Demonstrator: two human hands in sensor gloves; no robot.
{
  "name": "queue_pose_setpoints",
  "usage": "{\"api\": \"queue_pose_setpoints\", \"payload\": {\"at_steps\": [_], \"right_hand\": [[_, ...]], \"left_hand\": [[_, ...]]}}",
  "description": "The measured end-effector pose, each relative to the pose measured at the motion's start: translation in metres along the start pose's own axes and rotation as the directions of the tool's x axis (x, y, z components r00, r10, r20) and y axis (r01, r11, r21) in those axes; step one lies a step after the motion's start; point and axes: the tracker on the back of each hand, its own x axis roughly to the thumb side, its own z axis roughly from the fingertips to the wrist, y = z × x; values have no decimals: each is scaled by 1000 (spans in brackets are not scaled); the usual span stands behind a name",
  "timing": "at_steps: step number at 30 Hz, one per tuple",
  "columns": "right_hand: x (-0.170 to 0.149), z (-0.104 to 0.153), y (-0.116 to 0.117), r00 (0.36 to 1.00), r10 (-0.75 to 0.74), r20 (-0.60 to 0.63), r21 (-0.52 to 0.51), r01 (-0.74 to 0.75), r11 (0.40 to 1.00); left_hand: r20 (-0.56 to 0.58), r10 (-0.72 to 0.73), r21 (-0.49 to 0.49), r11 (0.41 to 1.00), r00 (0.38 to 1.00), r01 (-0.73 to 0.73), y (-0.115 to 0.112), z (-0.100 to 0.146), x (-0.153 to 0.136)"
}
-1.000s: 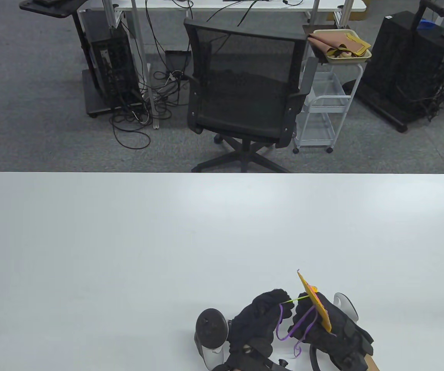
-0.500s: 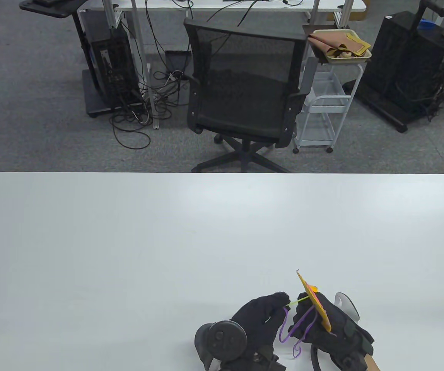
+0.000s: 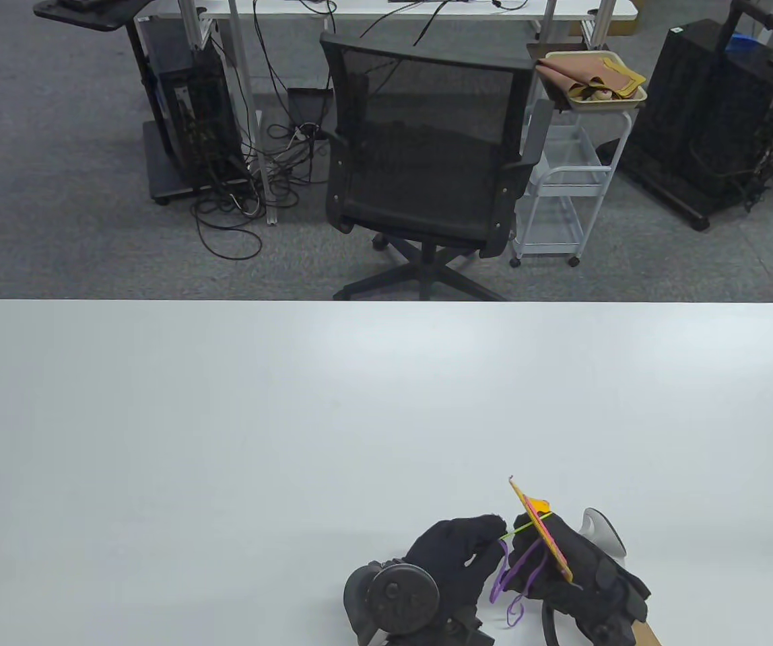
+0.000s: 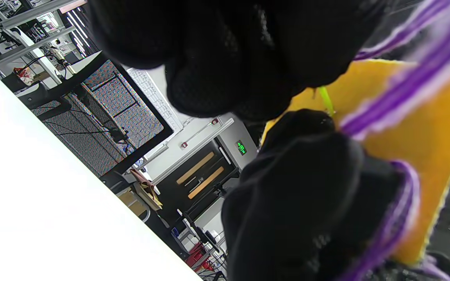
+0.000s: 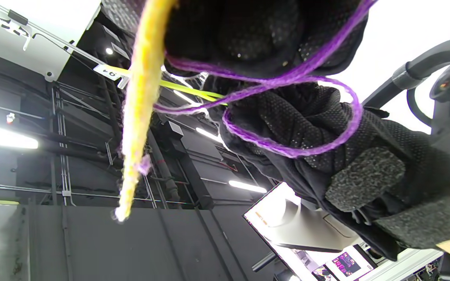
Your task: Sew button in X pattern
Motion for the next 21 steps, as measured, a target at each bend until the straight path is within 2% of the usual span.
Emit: {"api": "queue_pose_setpoints", "payload": {"at_steps": [11, 21], "right_hand": [[1, 0, -2, 999, 49, -4, -17, -49, 999], [3, 2, -6, 980, 196, -28, -102, -198, 975]], "left_hand": [[-8, 11, -8, 1000, 1000, -11, -2, 0, 0], [-21, 46, -15, 999, 999, -47, -4, 0, 0]]}}
